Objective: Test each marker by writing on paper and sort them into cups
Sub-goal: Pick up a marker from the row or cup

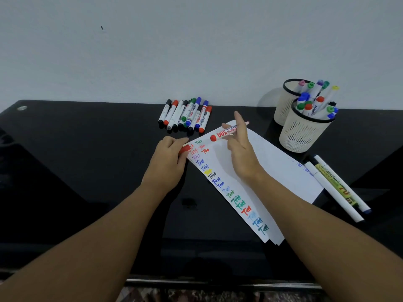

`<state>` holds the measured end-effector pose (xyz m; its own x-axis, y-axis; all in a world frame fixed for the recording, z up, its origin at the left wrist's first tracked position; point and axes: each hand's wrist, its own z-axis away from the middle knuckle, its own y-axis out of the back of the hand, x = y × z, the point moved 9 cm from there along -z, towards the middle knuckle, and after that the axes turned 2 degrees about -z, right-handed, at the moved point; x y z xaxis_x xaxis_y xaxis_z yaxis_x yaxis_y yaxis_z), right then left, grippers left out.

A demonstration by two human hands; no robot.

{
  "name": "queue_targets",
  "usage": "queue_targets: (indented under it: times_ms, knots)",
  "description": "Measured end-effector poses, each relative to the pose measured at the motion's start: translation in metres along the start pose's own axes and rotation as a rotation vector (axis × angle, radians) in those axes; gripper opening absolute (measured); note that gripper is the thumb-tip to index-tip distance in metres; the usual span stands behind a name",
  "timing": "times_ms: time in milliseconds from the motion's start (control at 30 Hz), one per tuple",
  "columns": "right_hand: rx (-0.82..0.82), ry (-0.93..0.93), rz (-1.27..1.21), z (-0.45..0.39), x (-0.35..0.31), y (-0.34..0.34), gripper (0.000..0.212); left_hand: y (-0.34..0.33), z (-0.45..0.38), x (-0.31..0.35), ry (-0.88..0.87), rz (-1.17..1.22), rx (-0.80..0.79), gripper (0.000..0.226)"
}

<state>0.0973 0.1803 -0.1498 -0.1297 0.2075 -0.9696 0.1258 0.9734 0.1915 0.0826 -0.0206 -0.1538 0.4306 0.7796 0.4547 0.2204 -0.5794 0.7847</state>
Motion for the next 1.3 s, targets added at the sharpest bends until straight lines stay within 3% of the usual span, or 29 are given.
queue_targets:
  times_ms: [200, 300, 367, 500, 800, 1300]
  knots:
    - [0.197, 0.136, 0.121, 0.007, -0.012, 0.012, 0.034, 0.008, 0.002, 0.000, 0.037, 0.069, 0.039, 0.023]
    - [0.227, 0.182, 0.181, 0.010, -0.014, 0.013, 0.048, 0.011, 0.002, 0.003, 0.018, 0.063, 0.061, 0.022]
    - [0.196, 0.190, 0.213, 0.012, -0.013, 0.007, 0.054, 0.011, 0.001, 0.003, 0.031, 0.059, 0.058, 0.022]
    - [0.030, 0.160, 0.499, 0.006, -0.006, -0.012, 0.027, 0.010, 0.001, 0.000, 0.074, 0.067, 0.041, 0.024]
    - [-0.185, 0.179, 1.100, -0.010, -0.024, -0.012, 0.038, 0.013, 0.003, -0.001, 0.104, 0.130, 0.065, 0.017]
    - [-0.224, 0.289, 1.130, -0.006, -0.031, -0.024, 0.038, 0.013, 0.005, 0.011, -0.013, 0.104, 0.039, 0.015]
